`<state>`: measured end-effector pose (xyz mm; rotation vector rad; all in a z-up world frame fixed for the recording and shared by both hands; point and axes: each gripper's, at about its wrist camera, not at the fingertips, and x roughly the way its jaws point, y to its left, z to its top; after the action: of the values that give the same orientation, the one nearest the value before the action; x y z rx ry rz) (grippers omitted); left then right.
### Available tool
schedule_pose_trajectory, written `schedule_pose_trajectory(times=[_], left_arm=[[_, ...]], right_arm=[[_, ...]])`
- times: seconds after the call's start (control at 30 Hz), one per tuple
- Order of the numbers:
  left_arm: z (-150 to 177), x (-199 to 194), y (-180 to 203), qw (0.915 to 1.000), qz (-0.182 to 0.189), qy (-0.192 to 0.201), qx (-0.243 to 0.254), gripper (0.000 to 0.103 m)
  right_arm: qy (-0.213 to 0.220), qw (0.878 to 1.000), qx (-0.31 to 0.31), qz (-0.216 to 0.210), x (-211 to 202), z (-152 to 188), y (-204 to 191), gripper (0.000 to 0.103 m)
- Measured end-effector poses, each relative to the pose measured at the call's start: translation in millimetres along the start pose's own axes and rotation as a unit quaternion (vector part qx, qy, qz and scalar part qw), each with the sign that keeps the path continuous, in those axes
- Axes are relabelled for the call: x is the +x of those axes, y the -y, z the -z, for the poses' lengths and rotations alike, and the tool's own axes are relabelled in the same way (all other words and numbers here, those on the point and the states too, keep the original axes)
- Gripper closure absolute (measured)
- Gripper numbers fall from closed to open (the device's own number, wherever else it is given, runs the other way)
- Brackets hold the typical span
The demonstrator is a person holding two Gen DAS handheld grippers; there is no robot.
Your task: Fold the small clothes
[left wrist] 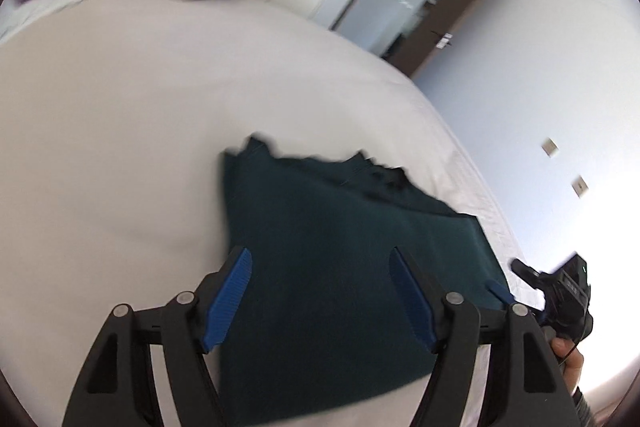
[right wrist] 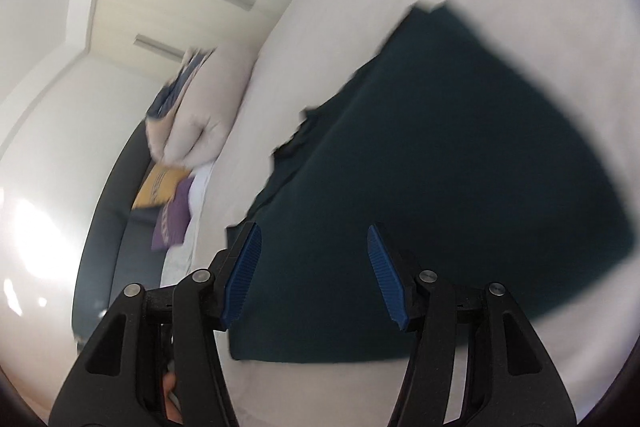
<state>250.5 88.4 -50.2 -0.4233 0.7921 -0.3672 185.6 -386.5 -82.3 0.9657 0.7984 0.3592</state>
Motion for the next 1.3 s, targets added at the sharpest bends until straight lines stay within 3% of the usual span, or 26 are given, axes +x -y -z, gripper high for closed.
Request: schedule_pose_trajectory(times=[0.17,0.3,0.47,0.63,0.7,0.8,0.83,0.87,1.03,1.2,1.3], left_arm=[[-31,62,13,0.9993,0.008,-0.036,0.004,0.030],[-35,97,-17,0.9969,-0.036,-0.063,-0.031,0.032],[-21,90,-56,0.9963,-0.004,-0.042,-0.074,0.062],[-15,82,-68,0.9953,0.009,-0.039,-0.088,0.065],[-16,71,-68,0.9946,0.005,-0.038,-0.096,0.061],[-12,43,-67,0.9936,0.012,-0.020,-0.111,0.024],[-10,34,-68,0.9939,0.000,-0.013,-0.110,0.005],[-6,21,-69,0.9941,-0.002,-0.002,-0.108,0.000],[9,2,-88,0.9899,0.041,-0.038,-0.130,0.001],[21,23,-103,0.9751,0.098,-0.100,-0.172,0.023],[24,32,-95,0.9756,0.095,-0.127,-0.151,0.027]], right_arm=[[-0.050,0.998,0.010,-0.024,81,-19,-15,0.048],[-0.061,0.998,0.028,-0.015,119,-35,-5,0.050],[-0.014,0.998,0.046,-0.029,119,-84,25,0.050],[0.071,0.992,0.106,-0.021,68,-116,74,0.052],[0.101,0.989,0.106,0.009,44,-118,75,0.049],[0.099,0.992,0.079,0.008,22,-106,65,0.042],[0.093,0.994,0.064,0.009,19,-100,59,0.040],[0.084,0.995,0.049,0.007,16,-92,53,0.039],[0.014,1.000,0.014,-0.011,19,-49,31,0.039],[-0.030,0.999,0.015,-0.020,54,-23,13,0.039],[-0.047,0.999,-0.001,-0.015,67,-10,-4,0.039]])
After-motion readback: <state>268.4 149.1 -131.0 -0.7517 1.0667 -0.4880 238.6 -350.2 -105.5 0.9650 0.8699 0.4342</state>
